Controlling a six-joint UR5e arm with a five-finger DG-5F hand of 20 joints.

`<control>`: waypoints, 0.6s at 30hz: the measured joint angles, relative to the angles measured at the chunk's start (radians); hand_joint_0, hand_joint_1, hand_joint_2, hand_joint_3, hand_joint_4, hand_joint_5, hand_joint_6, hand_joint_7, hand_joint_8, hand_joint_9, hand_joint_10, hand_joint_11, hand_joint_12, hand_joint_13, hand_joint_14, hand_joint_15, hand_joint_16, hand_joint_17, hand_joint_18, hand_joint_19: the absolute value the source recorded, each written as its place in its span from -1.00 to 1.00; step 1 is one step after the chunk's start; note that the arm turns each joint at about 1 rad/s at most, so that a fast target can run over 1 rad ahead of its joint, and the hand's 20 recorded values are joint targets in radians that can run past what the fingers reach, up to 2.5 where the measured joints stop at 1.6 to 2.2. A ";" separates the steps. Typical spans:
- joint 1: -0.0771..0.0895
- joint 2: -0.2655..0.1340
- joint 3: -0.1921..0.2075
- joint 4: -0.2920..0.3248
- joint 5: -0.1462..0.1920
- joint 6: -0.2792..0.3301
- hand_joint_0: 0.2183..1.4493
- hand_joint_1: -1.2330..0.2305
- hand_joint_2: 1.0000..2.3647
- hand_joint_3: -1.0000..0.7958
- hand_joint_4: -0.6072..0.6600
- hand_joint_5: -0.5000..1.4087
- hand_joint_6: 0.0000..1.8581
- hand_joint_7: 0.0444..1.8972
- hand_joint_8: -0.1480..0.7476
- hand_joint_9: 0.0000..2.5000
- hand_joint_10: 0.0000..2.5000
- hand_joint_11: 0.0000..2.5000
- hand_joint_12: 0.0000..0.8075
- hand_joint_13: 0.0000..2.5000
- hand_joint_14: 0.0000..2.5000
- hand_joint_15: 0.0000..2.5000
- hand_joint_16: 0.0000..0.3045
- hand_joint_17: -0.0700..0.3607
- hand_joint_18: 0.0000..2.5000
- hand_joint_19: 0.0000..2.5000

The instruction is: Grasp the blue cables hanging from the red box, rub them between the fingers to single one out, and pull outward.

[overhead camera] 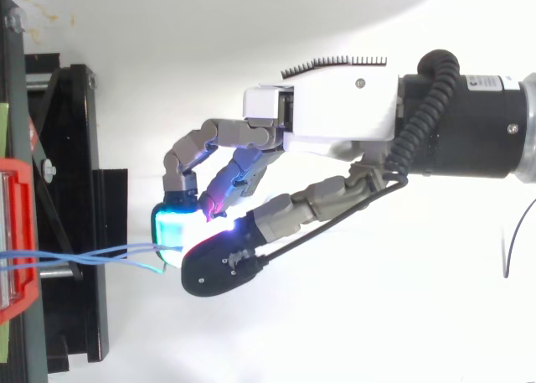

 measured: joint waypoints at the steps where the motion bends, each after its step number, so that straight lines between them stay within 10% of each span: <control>1: 0.000 0.000 0.000 0.000 0.000 0.000 -0.35 -0.32 -0.98 -0.23 0.33 -0.66 -0.17 0.10 -0.01 -0.44 -0.99 -0.67 -0.12 -0.44 -0.99 -0.73 -0.69 -0.18 -0.50 -0.55; 18: 0.000 0.000 0.001 0.000 0.000 -0.001 -0.35 -0.29 -0.98 -0.17 0.31 -0.66 -0.16 0.09 -0.02 -0.44 -0.99 -0.68 -0.13 -0.44 -0.99 -0.73 -0.69 -0.18 -0.50 -0.53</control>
